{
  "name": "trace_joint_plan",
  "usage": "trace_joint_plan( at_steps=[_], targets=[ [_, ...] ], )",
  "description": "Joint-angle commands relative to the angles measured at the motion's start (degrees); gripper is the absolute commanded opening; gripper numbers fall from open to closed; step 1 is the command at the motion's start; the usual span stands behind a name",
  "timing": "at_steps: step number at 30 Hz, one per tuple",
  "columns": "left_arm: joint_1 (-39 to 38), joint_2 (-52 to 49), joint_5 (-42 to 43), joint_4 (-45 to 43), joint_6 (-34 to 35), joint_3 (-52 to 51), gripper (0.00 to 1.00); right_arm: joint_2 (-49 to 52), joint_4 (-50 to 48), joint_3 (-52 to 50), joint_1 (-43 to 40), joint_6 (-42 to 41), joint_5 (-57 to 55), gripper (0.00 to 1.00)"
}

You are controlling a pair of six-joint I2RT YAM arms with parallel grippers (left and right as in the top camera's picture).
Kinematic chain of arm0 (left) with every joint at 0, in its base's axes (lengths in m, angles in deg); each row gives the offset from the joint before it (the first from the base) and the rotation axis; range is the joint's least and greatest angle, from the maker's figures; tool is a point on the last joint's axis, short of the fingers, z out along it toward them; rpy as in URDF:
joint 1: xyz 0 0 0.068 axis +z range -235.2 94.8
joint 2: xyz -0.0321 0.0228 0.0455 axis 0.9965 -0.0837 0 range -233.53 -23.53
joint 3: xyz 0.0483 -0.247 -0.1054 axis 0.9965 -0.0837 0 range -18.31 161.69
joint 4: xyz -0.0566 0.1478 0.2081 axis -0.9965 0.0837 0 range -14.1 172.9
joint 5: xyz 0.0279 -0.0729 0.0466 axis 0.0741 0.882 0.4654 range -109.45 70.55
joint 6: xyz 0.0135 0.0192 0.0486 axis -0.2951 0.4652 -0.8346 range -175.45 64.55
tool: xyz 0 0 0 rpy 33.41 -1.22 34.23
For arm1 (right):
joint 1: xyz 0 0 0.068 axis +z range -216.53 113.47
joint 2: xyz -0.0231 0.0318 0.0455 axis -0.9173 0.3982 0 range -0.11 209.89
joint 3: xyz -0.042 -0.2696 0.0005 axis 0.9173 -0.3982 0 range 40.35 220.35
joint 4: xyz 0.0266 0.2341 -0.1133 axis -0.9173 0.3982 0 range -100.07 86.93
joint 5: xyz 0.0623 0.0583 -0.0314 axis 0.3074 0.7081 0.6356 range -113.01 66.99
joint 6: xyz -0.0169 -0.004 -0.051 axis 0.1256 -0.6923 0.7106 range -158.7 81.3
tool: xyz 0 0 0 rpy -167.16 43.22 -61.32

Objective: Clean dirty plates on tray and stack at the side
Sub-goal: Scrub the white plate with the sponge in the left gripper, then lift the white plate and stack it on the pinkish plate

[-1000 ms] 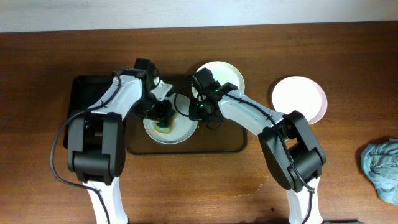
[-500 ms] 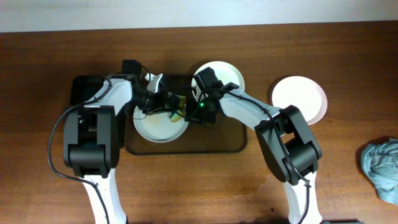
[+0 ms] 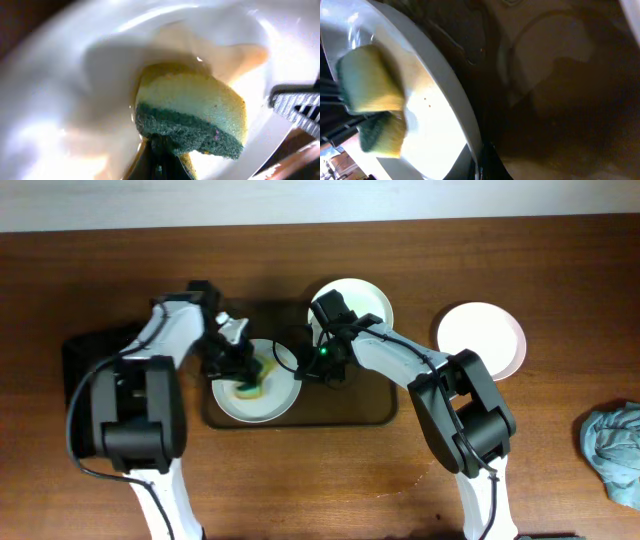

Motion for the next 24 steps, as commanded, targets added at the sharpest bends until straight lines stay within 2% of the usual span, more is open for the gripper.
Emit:
trace_joint_plan(
  at_steps=[1,3,4,5,7,8,11,12,13,15,16,18,20,22,23,24],
  targets=[
    [-6.14,-3.17,-14.60,-9.07,11.80,-1.81,0.01,1.60,-0.24,-0.07,0.13,-1.11,-0.74,0.04],
    [-6.56,-3.17,-23.30,-17.59,13.70,-1.81,0.01,1.60,-0.28,-0.07,0.11,-1.11,-0.83,0.04],
    [-6.64,-3.17,-32.04,-24.50,13.90,-1.81,0.00,1.60,-0.28,-0.07,0.11,-1.11,-1.20,0.04],
    [-6.69,-3.17,-36.68,-26.84,13.90,-1.81,0.01,1.60,-0.28,-0.04,0.00,-1.14,-1.20,0.04],
    [-6.69,-3.17,-42.21,-25.59,14.01,-1.81,0.01,1.60,-0.24,-0.07,-0.52,-1.14,-1.18,0.04],
    [-6.69,-3.17,-45.48,-22.10,16.06,-1.81,0.00,1.60,-0.22,-0.07,-0.96,-1.14,-1.18,0.04],
    [-6.69,-3.17,-41.29,-5.62,17.07,-1.81,0.01,1.60,-0.22,-0.07,-1.01,-1.11,-1.18,0.04],
    [-6.69,-3.17,-34.40,-1.20,14.49,-1.81,0.00,1.60,-0.24,-0.07,-1.01,-1.11,-1.18,0.04],
    [-6.69,-3.17,-21.16,-0.79,6.40,-1.81,0.00,1.60,-0.24,-0.07,-1.01,-1.11,-1.18,0.04],
    [-6.69,-3.17,-1.79,-3.58,-3.87,-1.81,0.00,1.60,-0.22,-0.07,-1.01,-1.09,-1.16,0.04],
    [-6.69,-3.17,1.25,-6.45,-4.22,-1.81,0.00,1.60,-0.22,-0.07,-1.01,-0.81,-1.16,0.04],
    [-5.86,-3.15,-1.46,-10.88,1.18,0.20,0.00,1.60,-0.22,-0.07,-1.01,-0.68,-1.14,0.04],
    [-4.28,-2.89,-2.38,-7.48,1.90,8.11,0.00,1.60,-0.22,-0.07,-1.01,-0.68,-1.16,0.04],
    [-1.84,-2.27,-3.82,1.22,1.88,20.85,0.01,1.60,-0.20,-0.07,-1.03,-0.50,-1.16,0.04],
    [0.63,-2.27,-5.40,9.57,1.90,29.31,0.00,1.60,-0.22,-0.04,-1.07,0.37,-1.18,0.04],
    [2.36,-2.27,-7.41,15.32,1.95,33.38,0.00,1.60,-0.22,-0.04,-1.07,0.83,-1.18,0.04]
  ],
)
